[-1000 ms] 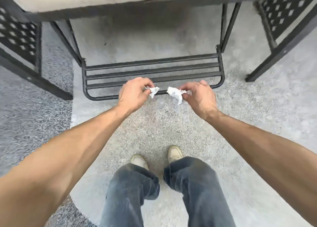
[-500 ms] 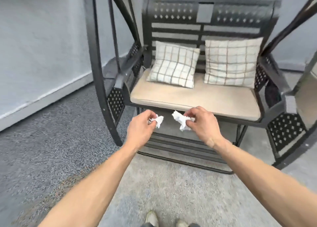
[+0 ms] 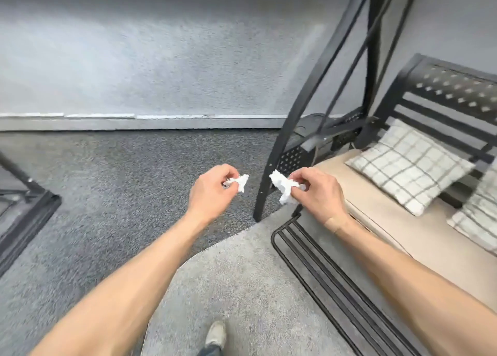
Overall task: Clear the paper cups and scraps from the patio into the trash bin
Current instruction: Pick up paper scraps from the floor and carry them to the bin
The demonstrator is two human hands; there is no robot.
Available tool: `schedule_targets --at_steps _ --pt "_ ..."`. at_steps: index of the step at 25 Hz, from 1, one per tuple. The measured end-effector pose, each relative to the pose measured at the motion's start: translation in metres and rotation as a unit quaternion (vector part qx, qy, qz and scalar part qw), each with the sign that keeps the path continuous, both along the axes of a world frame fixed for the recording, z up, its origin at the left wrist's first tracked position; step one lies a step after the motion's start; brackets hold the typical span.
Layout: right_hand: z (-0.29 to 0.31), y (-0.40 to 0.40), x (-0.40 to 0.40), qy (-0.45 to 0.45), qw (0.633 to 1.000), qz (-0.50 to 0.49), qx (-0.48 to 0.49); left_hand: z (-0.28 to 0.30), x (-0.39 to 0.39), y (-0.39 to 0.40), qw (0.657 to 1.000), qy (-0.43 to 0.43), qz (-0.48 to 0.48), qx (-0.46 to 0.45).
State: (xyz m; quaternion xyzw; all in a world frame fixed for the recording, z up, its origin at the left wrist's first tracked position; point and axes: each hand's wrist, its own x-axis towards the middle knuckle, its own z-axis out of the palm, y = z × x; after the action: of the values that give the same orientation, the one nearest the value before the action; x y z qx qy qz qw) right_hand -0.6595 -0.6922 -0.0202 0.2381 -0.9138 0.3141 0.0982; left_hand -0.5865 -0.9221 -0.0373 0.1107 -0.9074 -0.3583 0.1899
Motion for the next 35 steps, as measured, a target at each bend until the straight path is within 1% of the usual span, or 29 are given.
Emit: schedule_targets --at_steps 4,8,13,17,20,25,27,30,35 --pt "0.005 -0.080 0.033 -0.005 0.992 0.127 0.013 0.004 0.097 -0.052 0.991 0.002 0.135 0.005" --pt "0.007 -0.161 0.095 -0.014 0.966 0.258 0.014 0.009 0.199 -0.090 0.968 -0.001 0.252 0.004" --pt "0.016 -0.251 0.202 -0.004 0.922 0.388 0.016 0.016 0.337 -0.121 0.923 0.020 0.385 -0.006" --pt "0.020 -0.313 0.310 -0.008 0.879 0.476 0.006 0.015 0.460 -0.137 0.881 0.020 0.473 -0.020" --pt "0.020 -0.349 0.394 -0.007 0.845 0.535 0.012 0.012 0.546 -0.145 0.853 0.026 0.521 -0.004" --pt "0.014 -0.393 0.515 -0.015 0.801 0.598 0.014 0.004 0.660 -0.163 0.820 0.034 0.571 0.016" --pt "0.008 -0.408 0.551 -0.016 0.788 0.615 0.020 -0.003 0.693 -0.168 0.809 0.041 0.586 0.024" --pt "-0.004 -0.424 0.596 -0.013 0.775 0.631 0.043 -0.015 0.735 -0.170 0.800 0.027 0.598 0.031" --pt "-0.031 -0.447 0.640 -0.012 0.751 0.655 0.082 -0.039 0.785 -0.176 0.770 0.040 0.634 0.058"
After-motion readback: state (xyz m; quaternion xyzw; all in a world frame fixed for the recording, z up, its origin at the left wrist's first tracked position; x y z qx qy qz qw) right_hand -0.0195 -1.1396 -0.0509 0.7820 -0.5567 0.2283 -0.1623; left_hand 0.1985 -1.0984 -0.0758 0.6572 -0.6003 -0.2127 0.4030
